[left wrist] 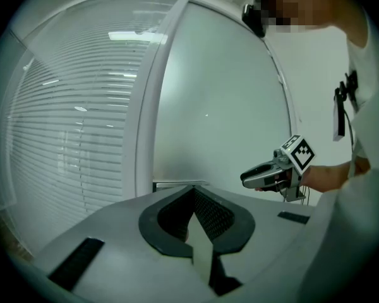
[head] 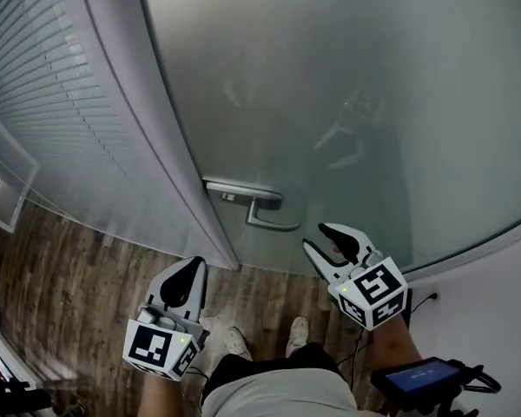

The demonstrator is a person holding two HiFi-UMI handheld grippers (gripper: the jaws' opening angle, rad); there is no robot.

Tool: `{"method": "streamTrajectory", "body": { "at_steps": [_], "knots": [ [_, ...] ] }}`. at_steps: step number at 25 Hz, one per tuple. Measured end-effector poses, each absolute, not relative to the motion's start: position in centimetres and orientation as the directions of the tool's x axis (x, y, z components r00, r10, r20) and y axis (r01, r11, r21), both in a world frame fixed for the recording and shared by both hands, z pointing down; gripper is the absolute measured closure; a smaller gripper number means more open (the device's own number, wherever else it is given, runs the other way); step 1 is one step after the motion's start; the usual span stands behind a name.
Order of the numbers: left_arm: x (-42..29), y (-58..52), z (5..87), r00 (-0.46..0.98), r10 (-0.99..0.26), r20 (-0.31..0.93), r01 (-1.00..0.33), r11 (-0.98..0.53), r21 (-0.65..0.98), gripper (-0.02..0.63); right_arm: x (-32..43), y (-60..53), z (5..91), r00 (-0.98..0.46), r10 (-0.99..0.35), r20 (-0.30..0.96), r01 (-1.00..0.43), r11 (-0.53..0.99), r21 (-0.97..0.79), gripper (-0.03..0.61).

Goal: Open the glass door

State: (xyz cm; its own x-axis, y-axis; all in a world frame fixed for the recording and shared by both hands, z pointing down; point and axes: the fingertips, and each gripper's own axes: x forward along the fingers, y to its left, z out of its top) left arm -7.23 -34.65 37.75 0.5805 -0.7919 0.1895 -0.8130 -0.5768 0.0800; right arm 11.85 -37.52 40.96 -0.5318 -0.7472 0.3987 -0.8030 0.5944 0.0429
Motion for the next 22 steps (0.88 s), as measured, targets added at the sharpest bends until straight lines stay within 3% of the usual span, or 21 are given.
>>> {"method": "streamTrajectory", "body": {
  "at_steps": [12, 22],
  "knots": [
    [-7.5, -34.1, 39.9, 0.551, -0.799, 0.240, -0.833, -0.545, 0.097, 0.614, 9.9, -40.0, 46.2, -0.526, -0.619, 0.583, -0.678, 0.719, 0.151, 0.431],
    [-7.9, -34.6, 39.4, 0.556, -0.800, 0.226, -0.830, -0.548, 0.102, 0.614, 9.7, -40.2, 47.0, -0.500, -0.612, 0.613, -0.692, 0.708, 0.142, 0.462]
  ]
}}
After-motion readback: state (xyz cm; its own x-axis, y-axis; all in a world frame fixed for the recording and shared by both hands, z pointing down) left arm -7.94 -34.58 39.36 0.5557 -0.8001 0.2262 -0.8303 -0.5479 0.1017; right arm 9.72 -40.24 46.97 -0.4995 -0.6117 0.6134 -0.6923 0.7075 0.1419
